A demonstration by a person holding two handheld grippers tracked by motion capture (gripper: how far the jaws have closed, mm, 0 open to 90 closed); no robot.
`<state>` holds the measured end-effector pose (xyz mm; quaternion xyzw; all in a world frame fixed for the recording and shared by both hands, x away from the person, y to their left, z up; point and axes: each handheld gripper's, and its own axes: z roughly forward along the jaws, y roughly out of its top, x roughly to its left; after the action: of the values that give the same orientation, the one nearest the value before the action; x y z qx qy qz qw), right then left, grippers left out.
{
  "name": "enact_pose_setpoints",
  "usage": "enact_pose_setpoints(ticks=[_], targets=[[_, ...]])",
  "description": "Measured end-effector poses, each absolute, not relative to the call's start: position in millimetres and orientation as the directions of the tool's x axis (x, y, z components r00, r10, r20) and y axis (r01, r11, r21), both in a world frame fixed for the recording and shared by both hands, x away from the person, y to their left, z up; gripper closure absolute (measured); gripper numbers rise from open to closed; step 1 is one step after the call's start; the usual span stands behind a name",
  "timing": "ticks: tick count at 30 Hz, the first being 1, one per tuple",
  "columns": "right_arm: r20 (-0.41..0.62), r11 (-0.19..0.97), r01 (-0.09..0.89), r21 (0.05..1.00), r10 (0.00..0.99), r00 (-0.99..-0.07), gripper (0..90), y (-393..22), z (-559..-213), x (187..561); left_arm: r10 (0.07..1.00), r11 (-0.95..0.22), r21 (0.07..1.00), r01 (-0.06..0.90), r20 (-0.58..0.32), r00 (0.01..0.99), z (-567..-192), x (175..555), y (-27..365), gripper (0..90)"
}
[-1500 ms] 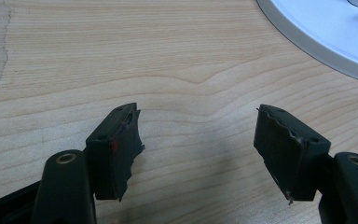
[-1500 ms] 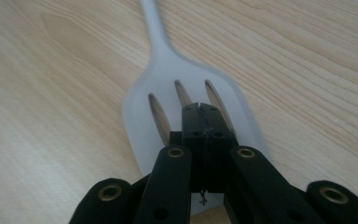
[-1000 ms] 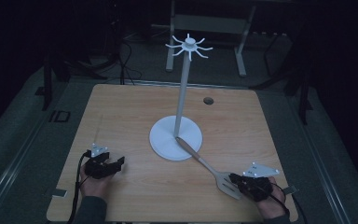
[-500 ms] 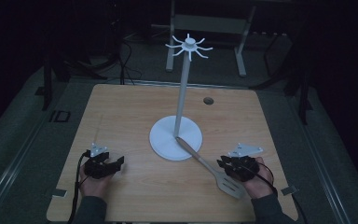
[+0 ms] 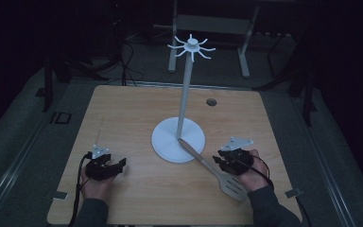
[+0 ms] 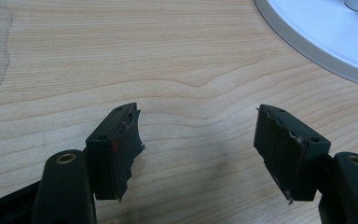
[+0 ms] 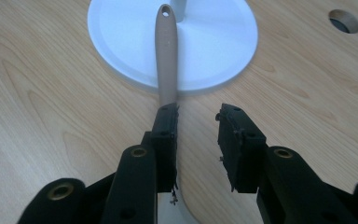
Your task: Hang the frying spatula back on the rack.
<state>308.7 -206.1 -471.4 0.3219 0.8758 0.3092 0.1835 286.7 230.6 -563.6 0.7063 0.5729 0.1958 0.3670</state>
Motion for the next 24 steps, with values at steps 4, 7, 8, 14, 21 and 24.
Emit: enact_pose_setpoints(ticks=[4, 7, 8, 14, 21, 24], targets=[[-0.110, 0.610, 0.461, 0.645, 0.671, -0.733, 67.4, -200, -474, 318, 0.953, -0.074, 0.741, 0.667, -0.145, 0.267, -564, 287, 230, 31.5], [-0.105, 0.619, 0.469, 0.630, 0.666, -0.739, 67.3, -196, -476, 324, 0.952, -0.074, 0.742, 0.666, -0.145, 0.268, -564, 287, 230, 31.5], [-0.102, 0.623, 0.472, 0.624, 0.663, -0.741, 67.3, -194, -477, 326, 0.952, -0.076, 0.742, 0.666, -0.145, 0.269, -564, 287, 230, 31.5], [-0.084, 0.647, 0.477, 0.594, 0.640, -0.763, 66.1, -187, -485, 339, 0.952, -0.076, 0.741, 0.667, -0.144, 0.269, -564, 287, 229, 31.5], [-0.041, 0.673, 0.514, 0.532, 0.626, -0.779, 66.0, -177, -505, 353, 0.952, -0.077, 0.741, 0.667, -0.143, 0.269, -564, 287, 229, 31.5], [-0.033, 0.689, 0.517, 0.507, 0.615, -0.788, 65.7, -171, -514, 356, 0.952, -0.075, 0.742, 0.666, -0.145, 0.268, -564, 287, 229, 31.5]])
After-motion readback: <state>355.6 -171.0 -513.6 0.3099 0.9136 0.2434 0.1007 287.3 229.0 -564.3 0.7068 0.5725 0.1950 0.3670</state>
